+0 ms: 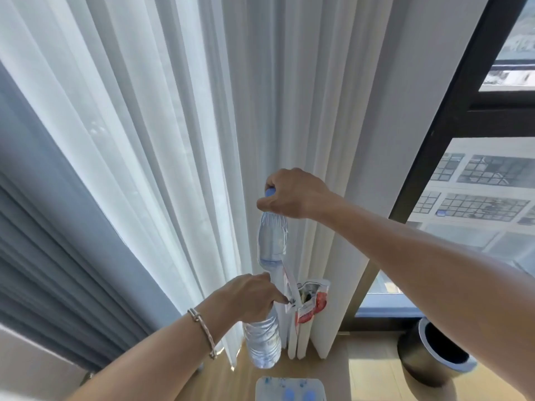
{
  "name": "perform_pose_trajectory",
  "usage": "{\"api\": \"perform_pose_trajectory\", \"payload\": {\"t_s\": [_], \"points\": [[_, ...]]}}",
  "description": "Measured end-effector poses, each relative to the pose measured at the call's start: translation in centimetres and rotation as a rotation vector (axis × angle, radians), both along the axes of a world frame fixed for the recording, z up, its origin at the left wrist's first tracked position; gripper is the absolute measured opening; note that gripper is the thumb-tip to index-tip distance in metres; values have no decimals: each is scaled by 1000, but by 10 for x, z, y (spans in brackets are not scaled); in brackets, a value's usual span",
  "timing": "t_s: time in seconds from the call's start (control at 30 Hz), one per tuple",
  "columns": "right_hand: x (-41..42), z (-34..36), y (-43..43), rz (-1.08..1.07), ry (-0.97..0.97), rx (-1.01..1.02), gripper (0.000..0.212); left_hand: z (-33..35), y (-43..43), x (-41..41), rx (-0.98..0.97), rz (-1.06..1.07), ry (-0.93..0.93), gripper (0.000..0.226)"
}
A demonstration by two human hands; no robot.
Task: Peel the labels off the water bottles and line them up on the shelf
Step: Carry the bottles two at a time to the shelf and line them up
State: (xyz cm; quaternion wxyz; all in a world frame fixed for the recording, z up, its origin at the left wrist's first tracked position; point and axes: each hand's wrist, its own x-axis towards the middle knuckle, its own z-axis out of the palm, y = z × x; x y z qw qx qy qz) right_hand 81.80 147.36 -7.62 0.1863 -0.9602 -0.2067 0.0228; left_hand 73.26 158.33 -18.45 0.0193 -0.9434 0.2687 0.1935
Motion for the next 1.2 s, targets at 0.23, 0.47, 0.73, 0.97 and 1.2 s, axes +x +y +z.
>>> {"api": "perform_pose_trajectory", "payload": {"t_s": [0.23,0.47,0.73,0.97,1.2], "points": [[4,-18,-2,2,9,-61,16,-18,12,0,-100,153,19,38],[3,-31,4,10,50,-49,16,-11,13,10,47,5,-52,62],[5,-35,-5,15,40,-78,15,-10,26,15,-59,132,83,30],[6,-42,-1,46,20,-147,15,13,47,27,-106,264,-60,12],[9,-12,12,48,-78,-168,12,74,71,45,-121,357,-267,12]]}}
